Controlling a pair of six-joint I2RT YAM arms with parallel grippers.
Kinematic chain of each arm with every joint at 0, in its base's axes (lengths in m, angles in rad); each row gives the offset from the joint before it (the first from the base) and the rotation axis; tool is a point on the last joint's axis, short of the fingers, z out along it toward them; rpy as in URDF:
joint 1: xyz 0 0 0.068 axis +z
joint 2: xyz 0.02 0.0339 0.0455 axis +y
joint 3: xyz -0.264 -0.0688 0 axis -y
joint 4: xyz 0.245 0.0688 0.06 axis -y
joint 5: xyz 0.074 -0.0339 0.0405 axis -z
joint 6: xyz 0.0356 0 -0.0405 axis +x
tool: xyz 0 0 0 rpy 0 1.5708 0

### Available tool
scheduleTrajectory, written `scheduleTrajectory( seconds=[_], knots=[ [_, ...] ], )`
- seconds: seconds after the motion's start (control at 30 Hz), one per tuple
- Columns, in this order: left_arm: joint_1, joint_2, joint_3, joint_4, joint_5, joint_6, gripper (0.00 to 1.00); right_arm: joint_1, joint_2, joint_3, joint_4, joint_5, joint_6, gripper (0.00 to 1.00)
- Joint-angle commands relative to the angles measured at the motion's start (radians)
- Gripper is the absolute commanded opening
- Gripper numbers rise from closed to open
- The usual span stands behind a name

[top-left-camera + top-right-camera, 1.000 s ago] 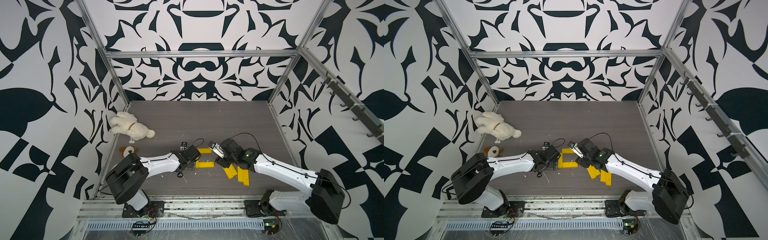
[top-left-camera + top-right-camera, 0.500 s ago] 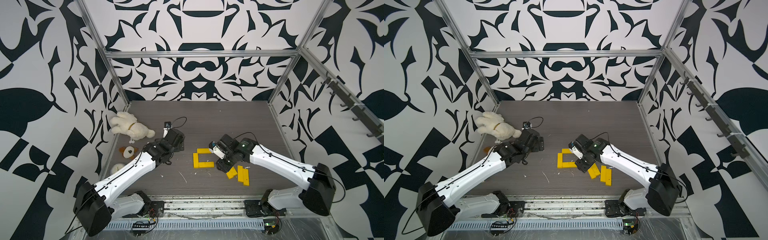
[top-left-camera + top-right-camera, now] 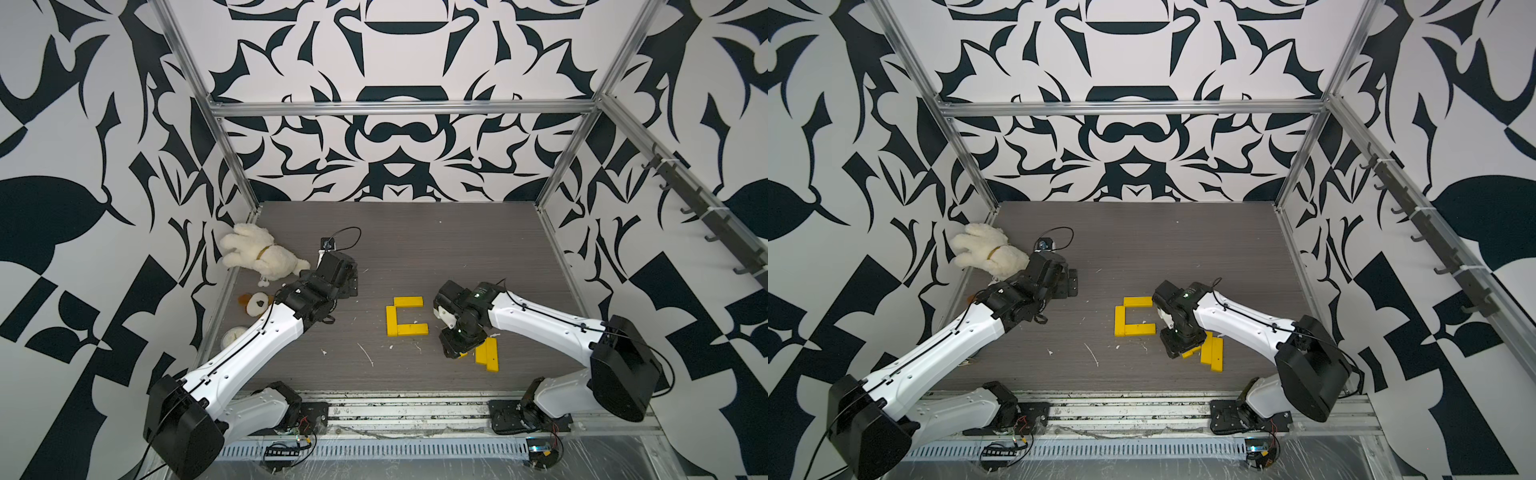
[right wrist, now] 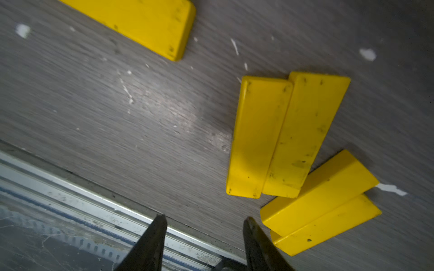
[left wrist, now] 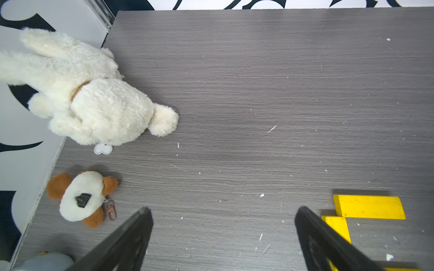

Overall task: Assemble the number 8 with building blocks
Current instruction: Pick up the building block from the center of the board.

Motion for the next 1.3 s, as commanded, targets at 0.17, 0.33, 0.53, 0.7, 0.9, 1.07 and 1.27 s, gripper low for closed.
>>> scheduleTrajectory(
  seconds=[0.17, 0.33, 0.53, 0.7, 0.9, 1.07, 1.27],
  knots=[
    [0.004, -0.006, 0.011, 0.0, 0.013, 0.009, 0.99, -0.002, 0.041, -0.029, 0.029, 0.078, 0.028, 0.56],
    [0.004, 0.005, 0.035, -0.016, 0.012, 0.009, 0.99, -0.012, 0.086, -0.054, 0.104, 0.052, 0.007, 0.57],
    [0.005, 0.011, 0.051, -0.02, 0.015, 0.009, 0.99, -0.032, 0.135, -0.069, 0.159, 0.03, 0.017, 0.57],
    [0.005, 0.016, 0.055, -0.017, 0.016, 0.014, 0.99, -0.032, 0.169, -0.062, 0.162, 0.016, 0.014, 0.55],
    [0.006, 0.024, 0.055, -0.006, 0.023, 0.017, 0.99, -0.029, 0.137, -0.063, 0.155, 0.025, 0.022, 0.52],
    [0.006, 0.035, 0.053, 0.007, 0.035, 0.019, 0.99, -0.028, 0.129, -0.034, 0.137, 0.062, 0.037, 0.51],
    [0.007, 0.047, 0.055, 0.032, 0.046, 0.042, 0.99, -0.029, 0.132, -0.045, 0.152, 0.114, 0.092, 0.43]
  ],
)
